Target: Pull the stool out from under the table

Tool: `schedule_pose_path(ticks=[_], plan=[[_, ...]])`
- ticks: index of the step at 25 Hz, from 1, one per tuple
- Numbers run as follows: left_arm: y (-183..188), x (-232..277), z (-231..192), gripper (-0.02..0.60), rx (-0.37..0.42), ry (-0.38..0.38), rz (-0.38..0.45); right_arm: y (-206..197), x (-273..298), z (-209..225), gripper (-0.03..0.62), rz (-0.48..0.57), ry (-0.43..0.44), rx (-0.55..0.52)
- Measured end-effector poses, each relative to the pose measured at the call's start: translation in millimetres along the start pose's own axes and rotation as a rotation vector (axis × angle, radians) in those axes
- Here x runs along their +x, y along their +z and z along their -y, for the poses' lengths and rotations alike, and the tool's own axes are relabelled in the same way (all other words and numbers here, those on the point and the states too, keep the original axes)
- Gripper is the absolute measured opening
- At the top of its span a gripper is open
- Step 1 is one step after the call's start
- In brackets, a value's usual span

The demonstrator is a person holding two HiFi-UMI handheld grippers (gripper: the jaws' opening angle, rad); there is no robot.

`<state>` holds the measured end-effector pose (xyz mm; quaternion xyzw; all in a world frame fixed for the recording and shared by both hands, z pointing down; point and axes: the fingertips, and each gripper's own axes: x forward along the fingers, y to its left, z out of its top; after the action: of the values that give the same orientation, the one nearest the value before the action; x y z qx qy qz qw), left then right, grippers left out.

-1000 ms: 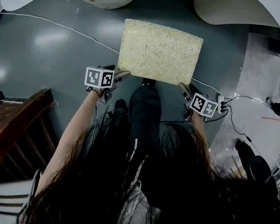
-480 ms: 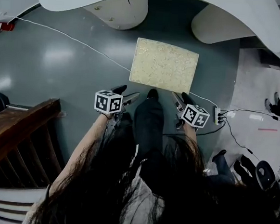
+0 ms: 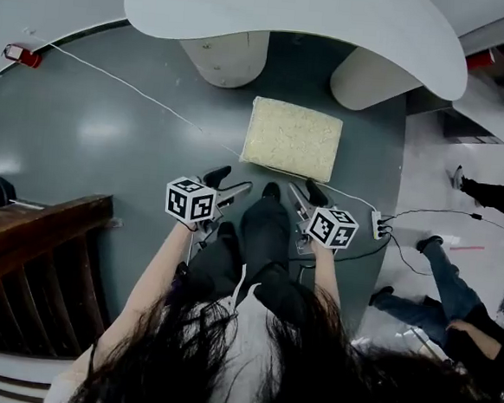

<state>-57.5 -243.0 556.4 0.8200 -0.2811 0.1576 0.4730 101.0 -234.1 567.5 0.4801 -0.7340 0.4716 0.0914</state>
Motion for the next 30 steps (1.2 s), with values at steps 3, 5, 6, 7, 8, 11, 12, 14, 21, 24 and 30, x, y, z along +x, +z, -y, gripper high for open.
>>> schedule_pose_path(ticks=[3, 5, 6, 7, 8, 11, 12, 14, 21, 24, 30], plan=[[12.8, -35.2, 32.6, 0.362, 0.031, -0.035, 0.066, 1.5, -23.9, -37.7, 0.289, 0.027, 0.023, -0.030], [22.8, -56.9, 53.3, 0.362, 0.052, -0.063, 0.106, 3.9, -37.6, -63.8, 0.288, 0.051, 0.038, -0.053], [27.0, -67.0, 63.2, 0.362, 0.066, -0.076, 0.123, 4.9, -43.8, -76.3, 0.288, 0.064, 0.042, -0.066], [30.3, -76.7, 73.3, 0.362, 0.083, -0.088, 0.137, 5.3, -50.1, -88.1, 0.288, 0.078, 0.045, -0.079], [32.4, -86.1, 83.6, 0.362, 0.103, -0.100, 0.149, 5.3, -56.9, -99.5, 0.288, 0.092, 0.046, -0.091], [31.4, -113.4, 115.7, 0.362, 0.166, -0.131, 0.174, 3.3, -80.5, -131.1, 0.288, 0.143, 0.046, -0.110], [28.8, -122.1, 125.2, 0.362, 0.184, -0.140, 0.181, 0.9, -88.8, -140.6, 0.288, 0.161, 0.044, -0.111], [21.5, -138.0, 140.4, 0.362, 0.213, -0.155, 0.190, -5.5, -104.3, -158.5, 0.288, 0.194, 0.038, -0.111], [-11.3, -168.6, 175.7, 0.362, 0.271, -0.183, 0.199, -39.0, -142.0, -202.9, 0.288, 0.185, 0.052, -0.179], [-20.2, -176.6, 184.5, 0.362, 0.259, -0.185, 0.225, -44.7, -149.5, -211.2, 0.288, 0.175, 0.064, -0.195], [-33.6, -186.7, 195.5, 0.362, 0.258, -0.168, 0.256, -46.1, -169.1, -222.6, 0.288, 0.192, 0.094, -0.230]])
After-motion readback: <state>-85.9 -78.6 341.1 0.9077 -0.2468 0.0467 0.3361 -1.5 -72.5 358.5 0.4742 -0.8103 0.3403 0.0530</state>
